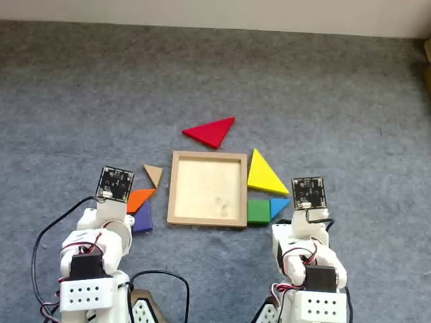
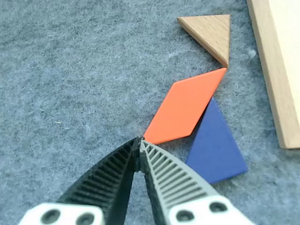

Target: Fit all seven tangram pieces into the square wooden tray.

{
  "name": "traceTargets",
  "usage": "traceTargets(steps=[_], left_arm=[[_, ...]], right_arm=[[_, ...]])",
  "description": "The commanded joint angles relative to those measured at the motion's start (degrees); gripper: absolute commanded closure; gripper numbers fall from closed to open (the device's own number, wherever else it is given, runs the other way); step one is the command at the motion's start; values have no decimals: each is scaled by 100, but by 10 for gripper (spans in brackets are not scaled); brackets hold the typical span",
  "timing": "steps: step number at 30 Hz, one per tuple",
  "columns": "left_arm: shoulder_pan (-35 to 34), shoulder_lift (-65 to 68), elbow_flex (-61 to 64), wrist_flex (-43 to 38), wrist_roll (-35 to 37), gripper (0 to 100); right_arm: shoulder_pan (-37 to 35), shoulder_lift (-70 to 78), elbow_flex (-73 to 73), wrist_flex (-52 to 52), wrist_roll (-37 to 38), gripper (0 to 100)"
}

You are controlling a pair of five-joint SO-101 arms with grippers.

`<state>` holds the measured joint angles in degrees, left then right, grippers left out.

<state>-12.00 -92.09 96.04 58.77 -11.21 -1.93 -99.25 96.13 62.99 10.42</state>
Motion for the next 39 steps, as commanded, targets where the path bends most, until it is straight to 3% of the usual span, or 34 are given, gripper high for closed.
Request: traceTargets(steps=[1,34,39], left_arm=[[-75,-66,163,26,-44,994],[-75,-66,163,26,-44,994],[-75,-66,163,26,-44,994]], right_arm=[[-40,57,840,13,-35,991],[-57,57,831,4,-35,991],[-31,48,136,31,-35,991]])
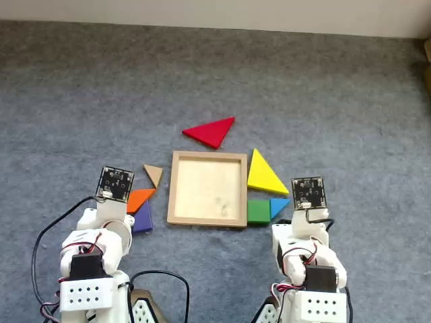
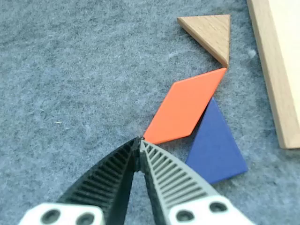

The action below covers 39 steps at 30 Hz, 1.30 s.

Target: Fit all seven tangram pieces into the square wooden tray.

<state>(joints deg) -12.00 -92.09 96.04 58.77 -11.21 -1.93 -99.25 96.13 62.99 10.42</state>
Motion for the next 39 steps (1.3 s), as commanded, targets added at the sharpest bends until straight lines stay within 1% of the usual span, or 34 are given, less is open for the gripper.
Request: traceTargets(steps=[1,4,13,16,18,20,24,29,31,35,37,39], left_arm=[[-75,-66,163,26,-44,994],[-75,-66,163,26,-44,994],[-75,-66,163,26,-44,994],[-75,-66,163,26,-44,994],[-75,-66,163,26,-44,994],[-75,-66,163,26,-44,994],[-75,-66,163,26,-44,994],[-75,-66,163,26,-44,994],[-75,-66,163,26,-44,994],[-75,-66,163,26,-44,994],[-75,-66,163,26,-44,994],[-75,-66,163,26,-44,994]], right_arm=[[-4,48,-13,31,-35,991],[127,57,-426,13,-26,991],[136,127,-2009,57,-18,991],[145,171,-2536,365,-18,991],[145,470,-2923,593,-18,991],[119,1015,-3345,690,-18,991],[40,2554,-4277,690,-26,991],[-567,4382,-5068,708,-53,981],[-796,5015,-5262,708,-62,930],[-1059,6105,-5675,708,-62,795],[-1191,6580,-5965,681,-62,769],[-1349,6993,-6290,655,-70,769]])
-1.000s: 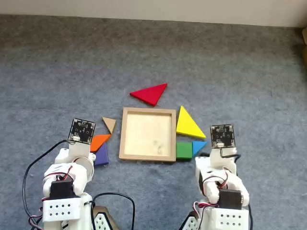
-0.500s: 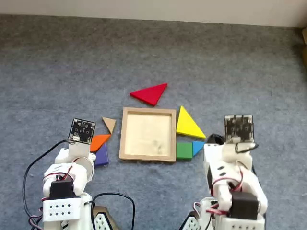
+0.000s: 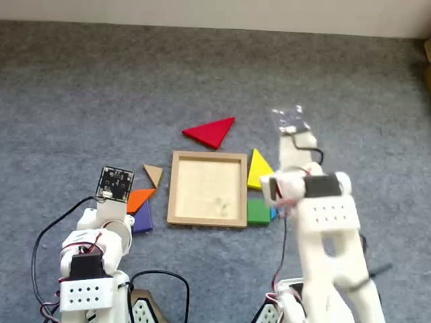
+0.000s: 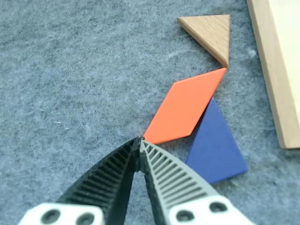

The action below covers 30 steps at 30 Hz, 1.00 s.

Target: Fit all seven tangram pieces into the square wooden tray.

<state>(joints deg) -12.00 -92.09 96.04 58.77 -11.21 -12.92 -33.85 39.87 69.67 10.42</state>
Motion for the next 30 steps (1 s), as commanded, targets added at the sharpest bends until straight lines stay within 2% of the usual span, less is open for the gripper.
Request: traceTargets(steps=[1,9,17,23,30], left_arm=[[-75,-66,163,26,-44,994],[-75,-66,163,26,-44,994],[-75,-66,163,26,-44,994],[-75,-66,163,26,-44,994],[-75,-66,163,26,-44,994]], right_arm=[[-356,637,-866,-13,-70,769],[-673,1807,-2167,-13,-70,768],[-664,3125,-2378,-13,-26,762],[-796,3635,-2378,-22,211,642],[-602,3943,-2369,-813,167,641]])
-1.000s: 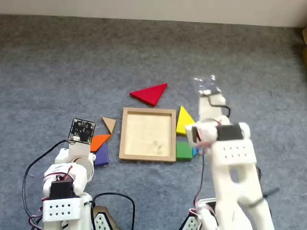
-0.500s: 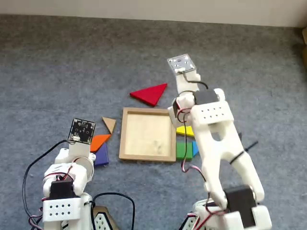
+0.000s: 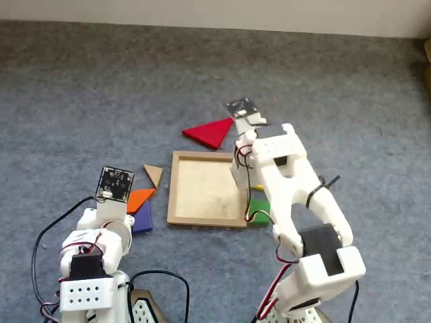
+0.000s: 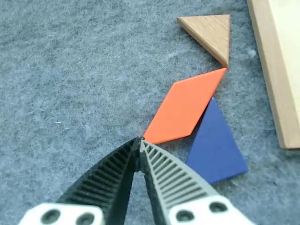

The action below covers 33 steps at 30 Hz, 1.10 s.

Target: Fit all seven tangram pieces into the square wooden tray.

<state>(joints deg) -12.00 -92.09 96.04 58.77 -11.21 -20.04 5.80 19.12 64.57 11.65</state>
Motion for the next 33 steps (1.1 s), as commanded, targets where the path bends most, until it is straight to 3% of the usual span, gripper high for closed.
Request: traceTargets(steps=[1,8,16,25,33], left_arm=[[-75,-66,163,26,-44,994],[-75,-66,163,26,-44,994],[-75,-66,163,26,-44,994],[-75,-66,163,26,-44,994],[-75,-66,163,26,-44,994]], right_arm=[[145,31,-295,-374,44,641],[488,760,-295,-980,44,641],[1033,945,-295,-787,44,641],[954,488,-637,-251,105,641],[602,66,-549,127,932,641]])
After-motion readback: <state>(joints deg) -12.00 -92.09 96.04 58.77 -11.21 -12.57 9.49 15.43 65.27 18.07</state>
